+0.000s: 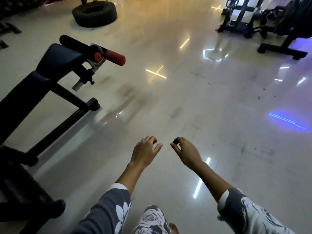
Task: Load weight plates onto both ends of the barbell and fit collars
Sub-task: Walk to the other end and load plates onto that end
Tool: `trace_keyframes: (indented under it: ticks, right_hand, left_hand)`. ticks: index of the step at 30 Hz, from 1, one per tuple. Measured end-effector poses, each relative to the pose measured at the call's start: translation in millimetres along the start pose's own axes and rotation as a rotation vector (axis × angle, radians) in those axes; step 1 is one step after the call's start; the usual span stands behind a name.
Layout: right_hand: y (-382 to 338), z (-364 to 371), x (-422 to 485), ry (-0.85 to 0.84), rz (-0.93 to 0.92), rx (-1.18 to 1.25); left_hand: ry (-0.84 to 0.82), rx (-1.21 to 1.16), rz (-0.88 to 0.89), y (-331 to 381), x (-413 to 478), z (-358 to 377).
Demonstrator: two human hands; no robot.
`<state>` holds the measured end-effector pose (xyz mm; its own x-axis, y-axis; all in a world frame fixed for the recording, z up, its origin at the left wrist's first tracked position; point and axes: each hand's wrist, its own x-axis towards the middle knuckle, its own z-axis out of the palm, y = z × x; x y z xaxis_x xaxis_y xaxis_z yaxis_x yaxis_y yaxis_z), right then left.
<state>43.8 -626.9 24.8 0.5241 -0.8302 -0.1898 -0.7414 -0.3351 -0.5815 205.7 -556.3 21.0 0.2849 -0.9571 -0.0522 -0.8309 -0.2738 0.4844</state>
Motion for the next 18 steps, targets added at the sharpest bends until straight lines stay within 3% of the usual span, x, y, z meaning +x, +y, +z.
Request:
trace_keyframes:
  ticks: [11,18]
  right_hand:
    - [-25.9,-54.7,318.9,-0.069,-0.021,-0.137]
    - [-42.5,-103.2,496.8,-0.016,-0.024,-0.183]
  left_hand:
    - [0.027,-0.05,-0.05,-68.1,305.0,-37.6]
    - [-0.015,-0.052,-0.015,-79.6,501.3,-73.7]
